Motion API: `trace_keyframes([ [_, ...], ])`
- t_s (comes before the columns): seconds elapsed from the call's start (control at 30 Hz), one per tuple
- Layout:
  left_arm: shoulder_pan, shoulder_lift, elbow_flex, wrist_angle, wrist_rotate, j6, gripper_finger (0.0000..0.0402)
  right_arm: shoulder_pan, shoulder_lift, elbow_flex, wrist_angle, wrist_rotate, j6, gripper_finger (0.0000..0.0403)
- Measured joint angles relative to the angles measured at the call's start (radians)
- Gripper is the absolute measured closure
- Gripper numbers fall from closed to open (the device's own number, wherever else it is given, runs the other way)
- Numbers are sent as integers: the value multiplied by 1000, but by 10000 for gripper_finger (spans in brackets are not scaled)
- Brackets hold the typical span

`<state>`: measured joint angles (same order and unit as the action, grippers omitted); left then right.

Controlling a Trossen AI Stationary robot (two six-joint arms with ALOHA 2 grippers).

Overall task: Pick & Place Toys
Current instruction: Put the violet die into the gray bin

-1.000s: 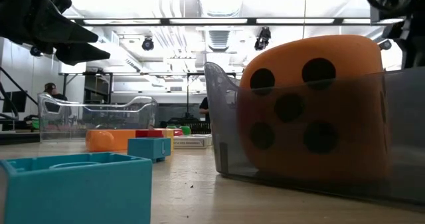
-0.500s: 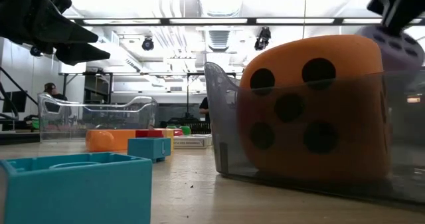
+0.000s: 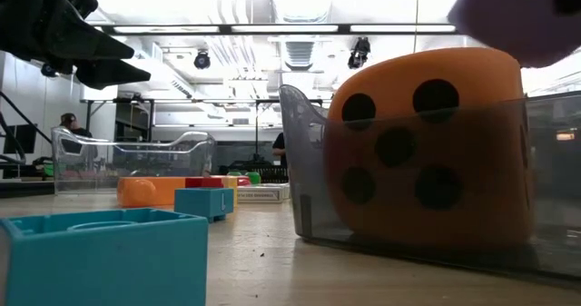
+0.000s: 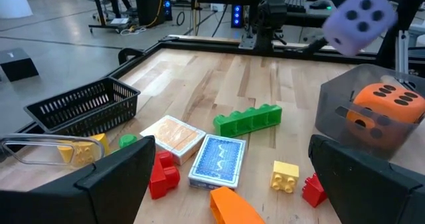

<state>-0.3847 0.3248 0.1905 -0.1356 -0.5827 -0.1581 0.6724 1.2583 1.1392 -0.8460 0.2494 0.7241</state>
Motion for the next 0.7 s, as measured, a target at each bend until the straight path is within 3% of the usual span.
trace_keyframes([
  [0.3,0,0,0,-5,0,0,3,0,168,52,87,-136,-49,361],
  [0.7,0,0,0,-27,0,-18,3,-2,277,72,99,-164,-82,361],
])
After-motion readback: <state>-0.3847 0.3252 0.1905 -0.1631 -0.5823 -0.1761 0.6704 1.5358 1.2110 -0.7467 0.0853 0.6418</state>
